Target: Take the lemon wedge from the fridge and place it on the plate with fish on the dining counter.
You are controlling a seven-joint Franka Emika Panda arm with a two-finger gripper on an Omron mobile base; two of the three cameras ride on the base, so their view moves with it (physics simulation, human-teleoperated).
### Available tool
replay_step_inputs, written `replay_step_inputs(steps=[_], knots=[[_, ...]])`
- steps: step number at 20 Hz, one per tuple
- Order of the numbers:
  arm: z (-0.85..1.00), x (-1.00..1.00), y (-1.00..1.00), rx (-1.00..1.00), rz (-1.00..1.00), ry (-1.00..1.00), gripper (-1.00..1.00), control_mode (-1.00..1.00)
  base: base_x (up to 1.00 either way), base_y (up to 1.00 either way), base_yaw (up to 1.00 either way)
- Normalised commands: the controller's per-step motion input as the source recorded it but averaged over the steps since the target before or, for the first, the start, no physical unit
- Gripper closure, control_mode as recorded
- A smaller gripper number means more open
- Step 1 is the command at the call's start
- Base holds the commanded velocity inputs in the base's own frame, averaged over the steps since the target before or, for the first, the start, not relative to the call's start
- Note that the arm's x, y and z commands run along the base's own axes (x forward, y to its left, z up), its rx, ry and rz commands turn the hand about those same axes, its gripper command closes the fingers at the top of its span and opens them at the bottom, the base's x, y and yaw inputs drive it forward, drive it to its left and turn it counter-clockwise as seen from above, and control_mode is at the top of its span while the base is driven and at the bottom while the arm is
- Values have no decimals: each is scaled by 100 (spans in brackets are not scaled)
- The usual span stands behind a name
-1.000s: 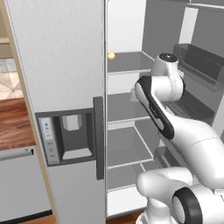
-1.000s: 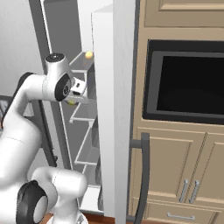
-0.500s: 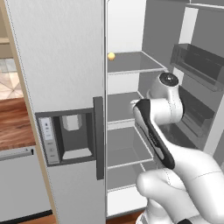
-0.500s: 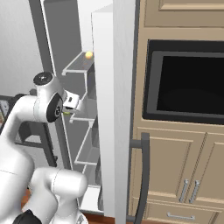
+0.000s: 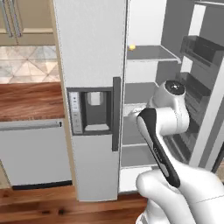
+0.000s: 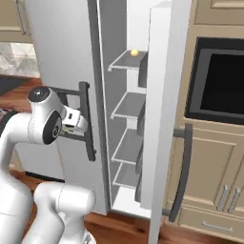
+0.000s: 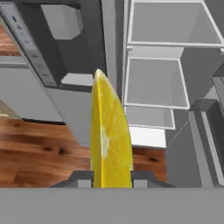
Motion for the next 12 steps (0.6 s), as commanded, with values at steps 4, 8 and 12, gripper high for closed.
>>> replay_step_inputs(steps=[4,8,12], knots=[[0,0,0,0,0,0,100,100,-100,7,55],[0,0,0,0,0,0,100,100,-59,0,78],[0,0,0,0,0,0,100,100,-13,0,95]])
